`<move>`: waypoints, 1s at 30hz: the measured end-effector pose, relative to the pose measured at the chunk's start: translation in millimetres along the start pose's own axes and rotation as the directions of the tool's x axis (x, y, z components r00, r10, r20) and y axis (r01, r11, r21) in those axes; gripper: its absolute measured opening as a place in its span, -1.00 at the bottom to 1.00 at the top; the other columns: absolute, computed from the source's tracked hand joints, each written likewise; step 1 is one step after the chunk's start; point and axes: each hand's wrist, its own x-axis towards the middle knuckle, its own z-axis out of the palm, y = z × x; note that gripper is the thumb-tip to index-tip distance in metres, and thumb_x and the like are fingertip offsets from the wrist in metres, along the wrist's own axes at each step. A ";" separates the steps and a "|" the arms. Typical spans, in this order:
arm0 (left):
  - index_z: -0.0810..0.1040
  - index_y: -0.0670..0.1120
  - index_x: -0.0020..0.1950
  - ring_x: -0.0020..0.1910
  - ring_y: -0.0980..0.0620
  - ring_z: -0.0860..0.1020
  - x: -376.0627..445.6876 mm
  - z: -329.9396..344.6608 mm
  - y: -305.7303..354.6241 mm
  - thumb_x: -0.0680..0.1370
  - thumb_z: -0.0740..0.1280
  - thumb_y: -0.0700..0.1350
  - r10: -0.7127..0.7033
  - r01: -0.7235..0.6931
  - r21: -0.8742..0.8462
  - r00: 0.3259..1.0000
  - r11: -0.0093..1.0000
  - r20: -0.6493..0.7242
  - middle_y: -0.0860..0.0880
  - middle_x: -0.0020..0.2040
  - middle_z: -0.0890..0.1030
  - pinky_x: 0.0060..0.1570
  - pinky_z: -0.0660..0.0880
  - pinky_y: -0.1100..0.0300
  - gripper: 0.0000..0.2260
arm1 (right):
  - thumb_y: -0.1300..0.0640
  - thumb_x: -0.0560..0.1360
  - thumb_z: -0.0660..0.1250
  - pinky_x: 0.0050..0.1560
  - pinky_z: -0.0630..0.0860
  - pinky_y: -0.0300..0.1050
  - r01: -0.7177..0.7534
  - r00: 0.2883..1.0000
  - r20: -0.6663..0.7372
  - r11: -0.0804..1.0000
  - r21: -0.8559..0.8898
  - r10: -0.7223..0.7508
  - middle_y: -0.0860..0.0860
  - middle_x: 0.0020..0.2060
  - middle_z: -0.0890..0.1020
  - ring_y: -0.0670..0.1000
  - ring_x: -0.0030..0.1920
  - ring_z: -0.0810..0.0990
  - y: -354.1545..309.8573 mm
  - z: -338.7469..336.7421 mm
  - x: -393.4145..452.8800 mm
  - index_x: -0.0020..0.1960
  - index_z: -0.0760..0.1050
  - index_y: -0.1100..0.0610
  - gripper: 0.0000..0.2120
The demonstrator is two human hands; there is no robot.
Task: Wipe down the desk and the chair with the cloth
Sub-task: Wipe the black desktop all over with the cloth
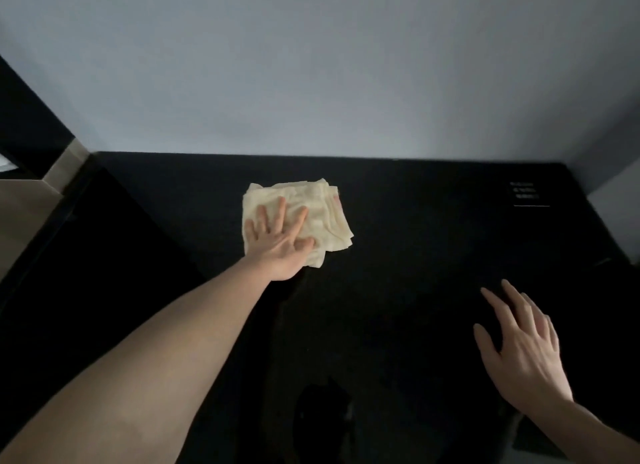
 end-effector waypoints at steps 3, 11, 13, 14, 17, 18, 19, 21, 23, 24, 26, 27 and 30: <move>-0.36 0.36 0.65 0.60 -0.33 -0.50 5.3 -0.3 31.0 0.65 -0.09 0.40 -0.047 0.047 -0.001 0.998 0.999 0.046 0.08 0.64 -0.53 0.53 -0.41 -0.41 -0.34 | -0.26 0.65 0.12 0.67 -0.04 0.35 -0.049 0.998 0.041 0.999 -0.020 0.050 -0.08 0.73 0.04 0.12 0.72 -0.05 44.8 -11.5 0.4 0.70 0.19 -0.12 -0.35; -0.33 0.36 0.66 0.60 -0.38 -0.48 18.0 4.9 121.9 0.66 -0.11 0.40 -0.044 0.040 0.052 0.996 0.998 0.072 0.04 0.65 -0.52 0.52 -0.39 -0.45 -0.37 | -0.36 0.65 -0.01 0.70 -0.22 0.21 -0.054 0.998 0.028 0.998 0.020 0.053 -0.14 0.73 0.03 0.03 0.73 -0.16 69.8 -4.9 -6.7 0.72 0.11 -0.19 -0.33; -0.33 0.37 0.66 0.60 -0.39 -0.48 26.2 9.9 150.0 0.65 -0.10 0.40 -0.030 0.026 0.059 0.997 0.998 0.073 0.04 0.65 -0.51 0.51 -0.39 -0.46 -0.36 | -0.37 0.62 -0.03 0.69 -0.28 0.14 -0.054 0.998 0.042 0.998 0.026 0.053 -0.16 0.72 0.00 0.00 0.73 -0.20 71.2 -5.5 -6.5 0.72 0.09 -0.20 -0.30; -0.32 0.37 0.66 0.59 -0.39 -0.48 30.0 12.3 165.0 0.65 -0.10 0.40 -0.018 0.013 0.056 0.997 0.998 0.075 0.04 0.65 -0.51 0.50 -0.39 -0.47 -0.36 | -0.37 0.64 -0.05 0.69 -0.30 0.13 -0.051 0.998 0.040 0.998 0.023 0.050 -0.17 0.72 -0.02 -0.01 0.72 -0.22 72.4 -5.1 -6.1 0.72 0.08 -0.21 -0.32; -0.32 0.37 0.66 0.59 -0.40 -0.48 39.4 19.5 215.9 0.65 -0.10 0.40 0.036 -0.042 0.066 0.996 0.997 0.087 0.03 0.65 -0.51 0.49 -0.40 -0.48 -0.37 | -0.36 0.66 -0.04 0.69 -0.28 0.14 -0.036 0.999 0.017 0.999 0.033 0.036 -0.15 0.72 0.00 -0.03 0.72 -0.22 77.1 -1.8 -5.1 0.72 0.10 -0.20 -0.34; -0.32 0.37 0.66 0.59 -0.41 -0.48 41.4 22.0 235.9 0.65 -0.10 0.39 0.061 -0.069 0.078 0.994 0.995 0.094 0.03 0.65 -0.52 0.49 -0.40 -0.48 -0.37 | -0.36 0.65 -0.02 0.70 -0.27 0.14 -0.034 0.999 0.011 0.998 0.044 0.034 -0.15 0.72 0.01 -0.03 0.72 -0.23 79.3 -1.7 -4.9 0.72 0.12 -0.19 -0.33; -0.32 0.37 0.66 0.58 -0.42 -0.48 43.6 25.0 255.3 0.66 -0.09 0.39 0.085 -0.094 0.086 0.991 0.992 0.104 0.03 0.65 -0.52 0.49 -0.40 -0.48 -0.37 | -0.35 0.64 -0.01 0.70 -0.26 0.15 -0.033 0.999 0.008 0.998 0.054 0.033 -0.15 0.72 0.02 -0.04 0.72 -0.23 80.9 -1.2 -4.7 0.71 0.13 -0.18 -0.33; -0.30 0.37 0.66 0.57 -0.42 -0.50 45.8 28.7 286.1 0.66 -0.09 0.38 0.129 -0.139 0.077 0.984 0.987 0.123 0.03 0.65 -0.52 0.48 -0.42 -0.48 -0.37 | -0.33 0.65 0.03 0.71 -0.20 0.18 -0.026 1.000 -0.003 0.997 0.071 0.026 -0.14 0.72 0.06 -0.04 0.72 -0.19 78.8 1.1 -5.0 0.71 0.17 -0.16 -0.34; -0.29 0.36 0.67 0.55 -0.42 -0.53 49.5 31.7 319.4 0.66 -0.09 0.38 0.183 -0.196 0.071 0.970 0.978 0.159 0.03 0.65 -0.52 0.46 -0.43 -0.49 -0.37 | -0.31 0.66 0.06 0.71 -0.13 0.23 -0.020 0.999 -0.026 0.996 0.084 0.022 -0.12 0.71 0.11 -0.02 0.73 -0.14 80.5 2.9 -4.9 0.70 0.21 -0.14 -0.36; -0.28 0.36 0.67 0.55 -0.41 -0.54 50.3 33.7 335.2 0.66 -0.08 0.38 0.211 -0.227 0.070 0.961 0.971 0.181 0.03 0.65 -0.52 0.46 -0.44 -0.49 -0.37 | -0.30 0.66 0.07 0.71 -0.11 0.24 -0.015 0.999 -0.036 0.996 0.087 0.018 -0.12 0.71 0.13 -0.01 0.73 -0.12 81.3 4.2 -5.1 0.69 0.22 -0.14 -0.36; -0.25 0.36 0.68 0.54 -0.41 -0.55 49.2 39.3 365.2 0.66 -0.07 0.38 0.267 -0.288 0.065 0.937 0.956 0.224 0.03 0.65 -0.51 0.44 -0.46 -0.49 -0.37 | -0.28 0.66 0.07 0.71 -0.11 0.23 -0.008 0.999 -0.047 0.995 0.095 0.012 -0.11 0.71 0.14 0.00 0.73 -0.10 82.0 6.4 -6.0 0.69 0.23 -0.13 -0.38; -0.24 0.37 0.68 0.54 -0.40 -0.56 46.8 42.4 379.9 0.66 -0.06 0.36 0.298 -0.320 0.054 0.923 0.946 0.243 0.04 0.66 -0.50 0.43 -0.49 -0.49 -0.38 | -0.27 0.66 0.07 0.71 -0.12 0.23 -0.007 0.999 -0.050 0.995 0.100 0.012 -0.11 0.71 0.15 0.00 0.73 -0.10 81.8 6.6 -6.3 0.68 0.24 -0.13 -0.38; -0.18 0.39 0.68 0.53 -0.38 -0.58 38.4 54.0 416.9 0.68 -0.06 0.31 0.389 -0.412 0.028 0.878 0.911 0.279 0.06 0.66 -0.49 0.40 -0.57 -0.45 -0.43 | -0.25 0.65 0.08 0.71 -0.15 0.21 -0.005 0.998 -0.060 0.994 0.110 0.012 -0.10 0.70 0.18 0.01 0.73 -0.07 81.7 6.6 -5.8 0.67 0.27 -0.13 -0.39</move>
